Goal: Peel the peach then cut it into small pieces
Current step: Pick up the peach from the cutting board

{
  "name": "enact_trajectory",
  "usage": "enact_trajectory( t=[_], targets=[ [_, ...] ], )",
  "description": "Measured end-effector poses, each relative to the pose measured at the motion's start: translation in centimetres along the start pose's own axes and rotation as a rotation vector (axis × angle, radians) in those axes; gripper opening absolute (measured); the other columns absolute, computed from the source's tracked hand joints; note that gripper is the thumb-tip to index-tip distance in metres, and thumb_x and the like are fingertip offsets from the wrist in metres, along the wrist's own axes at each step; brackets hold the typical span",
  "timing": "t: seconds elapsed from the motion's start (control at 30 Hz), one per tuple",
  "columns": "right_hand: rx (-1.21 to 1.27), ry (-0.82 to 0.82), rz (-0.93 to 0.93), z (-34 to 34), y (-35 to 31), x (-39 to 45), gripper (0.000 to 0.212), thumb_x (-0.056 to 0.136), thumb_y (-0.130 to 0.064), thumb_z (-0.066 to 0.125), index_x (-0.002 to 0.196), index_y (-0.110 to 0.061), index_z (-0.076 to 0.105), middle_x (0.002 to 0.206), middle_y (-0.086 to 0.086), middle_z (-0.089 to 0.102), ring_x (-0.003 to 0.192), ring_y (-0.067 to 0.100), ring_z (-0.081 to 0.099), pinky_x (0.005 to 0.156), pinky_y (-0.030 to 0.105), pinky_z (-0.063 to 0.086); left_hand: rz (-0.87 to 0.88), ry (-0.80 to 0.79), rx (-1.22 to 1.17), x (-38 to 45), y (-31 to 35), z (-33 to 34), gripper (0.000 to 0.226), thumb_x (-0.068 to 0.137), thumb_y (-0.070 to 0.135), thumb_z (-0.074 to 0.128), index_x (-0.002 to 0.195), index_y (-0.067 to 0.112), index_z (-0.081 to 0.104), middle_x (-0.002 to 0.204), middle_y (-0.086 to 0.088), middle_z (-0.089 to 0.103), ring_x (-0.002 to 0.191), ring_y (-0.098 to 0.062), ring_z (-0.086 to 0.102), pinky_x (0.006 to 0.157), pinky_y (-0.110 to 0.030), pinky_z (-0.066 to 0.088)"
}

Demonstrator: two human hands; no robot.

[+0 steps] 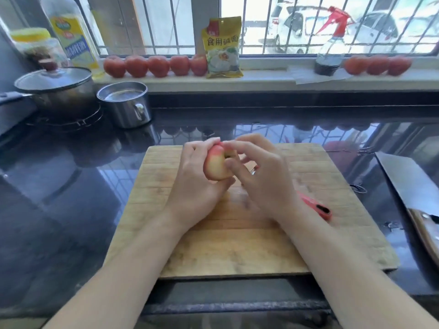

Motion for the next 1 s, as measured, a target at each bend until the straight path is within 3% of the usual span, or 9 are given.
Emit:
enact_trajectory(
  t=[0.17, 0.27, 0.37, 0.47, 0.57, 0.63, 0.73, 0.9, 1.0],
  targets=[
    [0.004, -0.049, -0.043, 1.6, 0.5, -0.9, 0.031, 0.093, -0.02, 0.07, 0.123, -0.013, 0.074, 0.12, 0.002, 0.065, 0.1, 0.018, 0.064, 0.08, 0.038, 0.057, -0.01, 0.055, -0.03, -0.2, -0.9, -0.9, 0.07, 0.077, 0.02, 0.091, 0.139, 0.024, 0.059, 0.129, 0.0, 0.049, 0.117, 0.01, 0.052, 0.095, -0.01, 0.046],
    [0.067, -0.009, -0.025, 1.4, 0.4, -1.1, 0.022, 0.091, -0.012, 0.073, 0.112, -0.01, 0.078, 0.118, 0.003, 0.067, 0.104, 0.014, 0.067, 0.081, 0.038, 0.058, -0.028, 0.079, -0.065, -0.4, -0.9, -1.1, 0.068, 0.076, 0.022, 0.092, 0.136, 0.029, 0.061, 0.13, 0.0, 0.048, 0.121, -0.003, 0.056, 0.098, -0.02, 0.052],
    [0.261, -0.038, 0.159, 1.5, 1.7, -1.1, 0.014, 0.086, -0.008, 0.078, 0.099, -0.013, 0.081, 0.11, -0.001, 0.069, 0.103, 0.014, 0.068, 0.079, 0.037, 0.058, -0.061, 0.035, -0.103, -0.5, -1.0, -1.1, 0.064, 0.076, 0.024, 0.092, 0.131, 0.033, 0.061, 0.129, 0.004, 0.059, 0.121, -0.007, 0.058, 0.097, -0.025, 0.054],
    [0.413, -0.128, 0.327, 1.6, 2.8, -1.1, 0.014, 0.084, -0.001, 0.079, 0.091, -0.013, 0.08, 0.107, 0.003, 0.068, 0.095, 0.009, 0.068, 0.076, 0.023, 0.054, -0.082, -0.061, -0.115, -0.4, -1.3, -0.5, 0.063, 0.072, 0.029, 0.091, 0.127, 0.038, 0.062, 0.122, 0.012, 0.067, 0.117, -0.015, 0.064, 0.097, -0.041, 0.057],
    [0.466, -0.168, 0.351, 1.3, 2.3, -1.1, 0.013, 0.082, 0.006, 0.078, 0.087, -0.006, 0.078, 0.105, 0.009, 0.064, 0.075, 0.003, 0.065, 0.065, 0.014, 0.05, -0.064, -0.083, -0.082, -0.5, -0.9, -0.3, 0.069, 0.069, 0.033, 0.089, 0.132, 0.039, 0.06, 0.125, 0.012, 0.068, 0.121, -0.017, 0.063, 0.1, -0.044, 0.055],
    [0.481, -0.152, 0.336, 0.9, 2.0, -1.0, 0.013, 0.083, 0.006, 0.078, 0.087, -0.006, 0.078, 0.103, 0.011, 0.064, 0.075, 0.005, 0.065, 0.064, 0.014, 0.049, -0.053, -0.087, -0.095, -0.6, -0.7, -0.2, 0.072, 0.07, 0.032, 0.088, 0.136, 0.035, 0.059, 0.127, 0.01, 0.067, 0.124, -0.02, 0.061, 0.101, -0.045, 0.054],
    [0.431, -0.11, 0.313, 0.6, 2.2, -1.0, 0.013, 0.085, 0.0, 0.077, 0.086, -0.012, 0.079, 0.098, 0.005, 0.064, 0.082, 0.01, 0.065, 0.065, 0.019, 0.051, -0.062, -0.108, -0.126, -0.7, -0.7, 0.0, 0.075, 0.07, 0.029, 0.089, 0.138, 0.035, 0.058, 0.13, 0.01, 0.065, 0.127, -0.022, 0.06, 0.1, -0.049, 0.055],
    [-0.075, 0.028, -0.045, 0.6, -0.6, -1.0, 0.01, 0.094, -0.002, 0.06, 0.096, -0.004, 0.07, 0.097, 0.003, 0.057, 0.087, 0.016, 0.055, 0.075, 0.026, 0.047, -0.075, -0.113, -0.172, -0.8, -0.3, 0.1, 0.074, 0.074, 0.02, 0.091, 0.139, 0.03, 0.057, 0.131, 0.007, 0.064, 0.122, -0.02, 0.063, 0.1, -0.045, 0.055],
    [-0.035, 0.032, 0.081, 1.1, -0.1, -0.7, 0.018, 0.101, -0.004, 0.049, 0.091, -0.017, 0.057, 0.098, -0.002, 0.05, 0.087, 0.005, 0.049, 0.078, 0.015, 0.039, -0.067, -0.133, -0.178, -0.9, -0.1, 0.4, 0.074, 0.076, 0.012, 0.092, 0.138, 0.03, 0.057, 0.131, 0.008, 0.064, 0.121, -0.02, 0.063, 0.1, -0.044, 0.055]
  ],
)
Point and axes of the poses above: each hand's wrist, its own x-axis towards the middle knuckle, its own z-axis out of the palm, y = z × x, the point moved 9 cm from there along x, towards the middle knuckle
